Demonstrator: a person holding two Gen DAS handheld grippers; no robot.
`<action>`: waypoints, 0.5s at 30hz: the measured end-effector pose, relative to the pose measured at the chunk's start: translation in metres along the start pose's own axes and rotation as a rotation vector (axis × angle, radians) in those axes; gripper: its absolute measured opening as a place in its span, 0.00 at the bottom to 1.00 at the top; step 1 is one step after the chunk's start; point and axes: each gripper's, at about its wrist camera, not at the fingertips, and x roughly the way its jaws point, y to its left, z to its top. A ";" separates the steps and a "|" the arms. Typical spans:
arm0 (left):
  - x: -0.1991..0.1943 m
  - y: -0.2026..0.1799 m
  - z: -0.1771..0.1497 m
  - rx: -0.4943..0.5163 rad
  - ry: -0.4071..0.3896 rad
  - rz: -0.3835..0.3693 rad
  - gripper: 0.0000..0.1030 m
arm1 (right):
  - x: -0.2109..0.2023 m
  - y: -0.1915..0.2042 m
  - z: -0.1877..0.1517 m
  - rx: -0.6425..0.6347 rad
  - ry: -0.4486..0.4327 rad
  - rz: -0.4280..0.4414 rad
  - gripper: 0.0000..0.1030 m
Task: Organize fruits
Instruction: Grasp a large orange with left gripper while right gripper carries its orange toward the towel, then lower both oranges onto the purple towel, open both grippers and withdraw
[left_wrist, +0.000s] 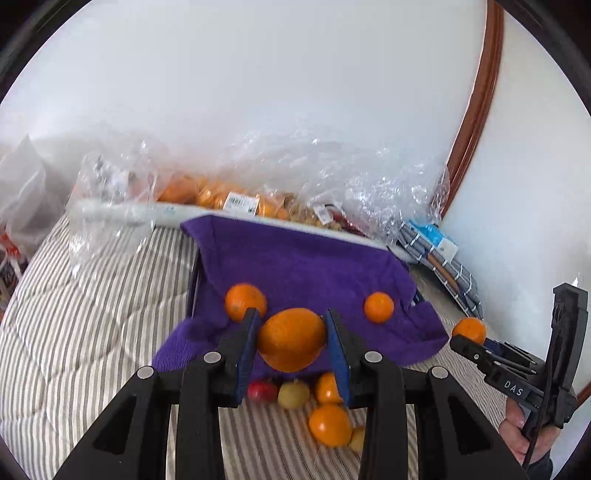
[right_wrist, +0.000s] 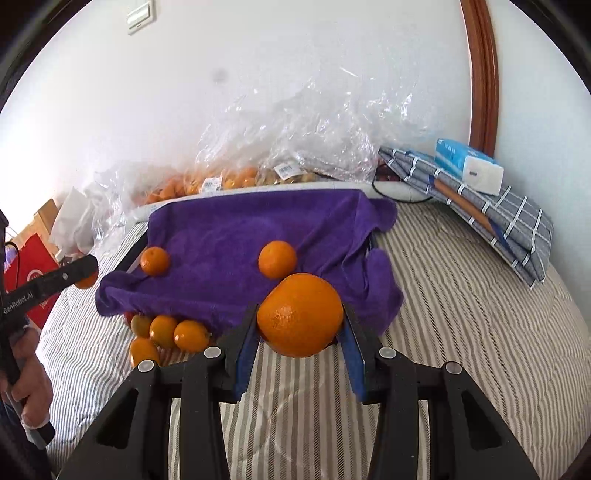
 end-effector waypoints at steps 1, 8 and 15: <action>0.002 -0.001 0.005 0.004 -0.008 0.003 0.33 | 0.002 -0.002 0.003 0.001 -0.004 -0.003 0.41; 0.027 -0.007 0.020 0.018 -0.017 0.046 0.33 | 0.021 -0.011 0.026 0.006 -0.015 -0.019 0.41; 0.057 0.000 0.007 0.023 0.038 0.075 0.33 | 0.049 -0.012 0.036 0.021 -0.005 -0.023 0.41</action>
